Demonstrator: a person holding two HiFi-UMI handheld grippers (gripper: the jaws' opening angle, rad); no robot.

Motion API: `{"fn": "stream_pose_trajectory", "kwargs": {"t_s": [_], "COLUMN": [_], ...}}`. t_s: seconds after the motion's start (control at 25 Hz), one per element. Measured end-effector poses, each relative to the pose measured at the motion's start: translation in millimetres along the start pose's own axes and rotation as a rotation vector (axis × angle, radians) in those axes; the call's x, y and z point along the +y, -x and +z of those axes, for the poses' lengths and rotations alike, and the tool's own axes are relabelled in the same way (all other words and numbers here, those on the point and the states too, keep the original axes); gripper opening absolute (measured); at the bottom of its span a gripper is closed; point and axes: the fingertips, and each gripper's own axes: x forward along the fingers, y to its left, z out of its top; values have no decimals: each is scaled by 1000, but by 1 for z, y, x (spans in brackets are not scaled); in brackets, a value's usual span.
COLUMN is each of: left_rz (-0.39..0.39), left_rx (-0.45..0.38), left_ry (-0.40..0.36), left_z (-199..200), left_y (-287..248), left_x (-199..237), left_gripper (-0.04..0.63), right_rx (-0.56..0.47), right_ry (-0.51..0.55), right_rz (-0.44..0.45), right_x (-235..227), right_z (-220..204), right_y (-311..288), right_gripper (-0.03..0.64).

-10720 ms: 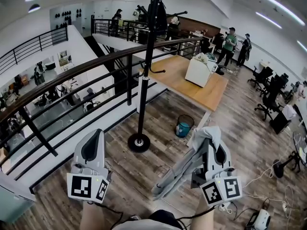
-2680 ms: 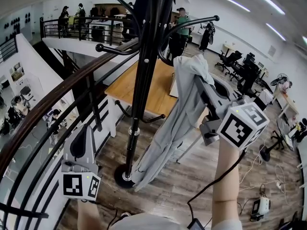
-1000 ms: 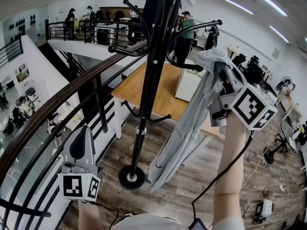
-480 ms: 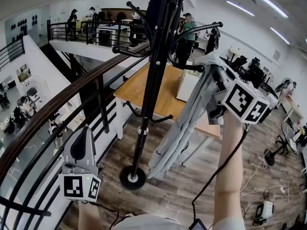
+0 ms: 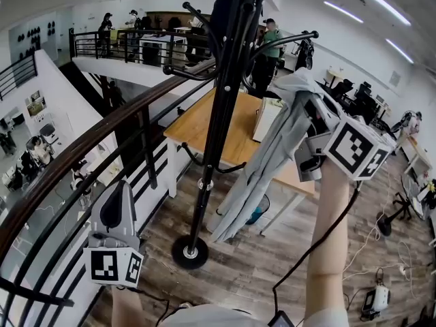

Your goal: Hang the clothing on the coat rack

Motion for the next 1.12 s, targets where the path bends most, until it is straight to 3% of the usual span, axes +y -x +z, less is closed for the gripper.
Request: {"fn": "stream_pose_trajectory", "kwargs": {"t_s": [0.16,0.44,0.68,1.12], "left_rz": [-2,8,-4,2], "left_rx": [2,-2,-4,0], "left_ry": [3,5,6,3], "left_z": [1,0,0,1], "left_y": [1,2,-1,3], "left_x": [0,4,0,1], "left_gripper": [9,9,9,9], "right_rx": [45,53,85,157], "right_ry": [91,38,-100,-62], "right_rz": [-55,20,158,128], "right_x": [-5,6,15,29], "right_z": [-12,-22,-43,-83], "right_y": [-1,9,13,-12], "right_gripper": [9,9,11,11]}}
